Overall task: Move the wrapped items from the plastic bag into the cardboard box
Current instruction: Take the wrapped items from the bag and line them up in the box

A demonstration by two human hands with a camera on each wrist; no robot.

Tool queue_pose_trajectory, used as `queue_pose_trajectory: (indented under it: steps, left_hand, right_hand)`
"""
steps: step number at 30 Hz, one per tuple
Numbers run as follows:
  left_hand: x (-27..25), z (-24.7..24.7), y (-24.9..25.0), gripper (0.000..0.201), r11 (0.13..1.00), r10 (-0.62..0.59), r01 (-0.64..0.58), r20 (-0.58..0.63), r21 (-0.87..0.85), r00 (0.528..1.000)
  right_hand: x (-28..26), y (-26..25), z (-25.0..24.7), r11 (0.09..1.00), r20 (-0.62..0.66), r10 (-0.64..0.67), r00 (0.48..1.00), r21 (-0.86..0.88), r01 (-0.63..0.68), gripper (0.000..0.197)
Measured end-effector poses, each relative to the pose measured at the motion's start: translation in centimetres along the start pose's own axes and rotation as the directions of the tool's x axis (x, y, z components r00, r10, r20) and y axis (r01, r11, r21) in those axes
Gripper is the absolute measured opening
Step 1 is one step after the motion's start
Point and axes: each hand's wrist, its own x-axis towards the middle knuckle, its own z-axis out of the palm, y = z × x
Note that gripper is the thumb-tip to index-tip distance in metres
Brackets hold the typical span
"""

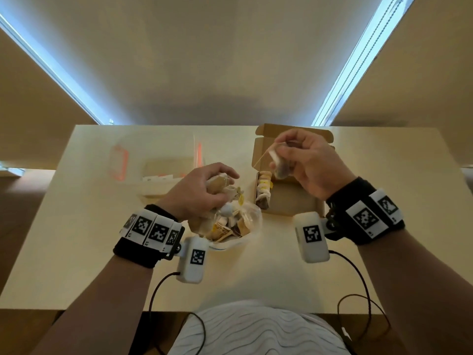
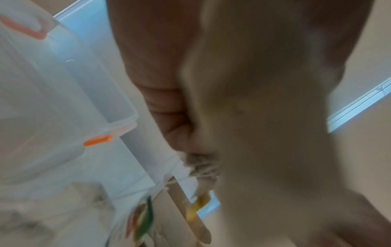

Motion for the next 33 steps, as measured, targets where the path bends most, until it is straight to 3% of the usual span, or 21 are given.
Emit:
queue_pose_trajectory:
  steps: [3, 5, 7, 9, 12, 14, 15, 17, 20, 24, 27, 30, 33]
  left_hand:
    - [-0.6, -0.8, 0.5, 0.026, 0.995, 0.077, -0.082, -0.086, -0.058, 0.993]
    - [-0.9, -1.3, 0.6, 0.025, 0.968, 0.055, -0.098, -0.183, -0.232, 0.982]
    - [-1.0, -1.8, 0.5, 0.025, 0.842, -0.012, -0.128, -0.255, -0.524, 0.967]
    - [-1.0, -2.1, 0.8, 0.023, 0.655, -0.097, -0.178, -0.316, -0.734, 0.944]
    - [-1.0, -2.5, 1.6, 0.021, 0.4, -0.225, -0.233, -0.341, -0.887, 0.913]
    - [-1.0, -2.9, 2.2, 0.03, 0.347, -0.24, -0.244, -0.337, -0.906, 0.91]
    - [-1.1, -3.1, 2.6, 0.033, 0.368, -0.219, -0.244, -0.339, -0.897, 0.915]
    - [-1.2, -3.2, 3.0, 0.038, 0.49, -0.141, -0.239, -0.347, -0.838, 0.927]
    - [-1.2, -3.2, 3.7, 0.031, 0.64, -0.04, -0.217, -0.314, -0.737, 0.949]
    - [-1.2, -3.5, 5.5, 0.023, 0.708, -0.013, -0.179, -0.266, -0.683, 0.964]
    - [-1.3, -3.6, 6.8, 0.022, 0.786, -0.009, -0.161, -0.272, -0.596, 0.962]
    - [-1.2, -3.6, 7.6, 0.018, 0.85, 0.032, -0.177, -0.287, -0.496, 0.957]
    - [-1.2, -3.7, 8.0, 0.013, 0.891, 0.057, -0.193, -0.32, -0.41, 0.946]
  right_hand:
    - [0.5, -0.6, -0.7, 0.997, -0.103, -0.019, 0.994, 0.07, 0.026, 0.013]
    - [0.6, -0.9, -1.2, 0.989, -0.146, -0.022, 0.989, 0.14, 0.043, 0.017]
    - [0.6, -1.0, -1.6, 0.981, -0.155, -0.029, 0.988, 0.185, 0.058, 0.021]
    - [0.5, -1.0, -1.9, 0.979, -0.138, -0.037, 0.99, 0.194, 0.064, 0.024]
    - [0.0, -0.9, -2.0, 0.985, -0.089, -0.047, 0.995, 0.164, 0.061, 0.027]
    - [-0.3, -0.7, -1.8, 0.99, -0.07, -0.055, 0.996, 0.128, 0.064, 0.029]
    - [-0.4, -0.6, -1.6, 0.992, -0.056, -0.062, 0.996, 0.103, 0.068, 0.03]
    - [-0.5, -0.3, -1.1, 0.996, -0.009, -0.081, 0.997, 0.036, 0.081, 0.031]
    - [-0.4, -0.1, -0.5, 0.993, 0.073, -0.099, 0.992, -0.063, 0.103, 0.025]
    - [-0.1, 0.6, 1.0, 0.917, 0.158, -0.124, 0.98, -0.359, 0.174, 0.016]
    - [-0.3, 1.1, 3.0, 0.814, 0.244, -0.145, 0.959, -0.521, 0.256, 0.039]
    - [-0.6, 1.2, 5.4, 0.749, 0.288, -0.251, 0.924, -0.547, 0.374, 0.044]
    - [-0.2, 1.4, 6.9, 0.793, 0.243, -0.301, 0.922, -0.474, 0.384, 0.022]
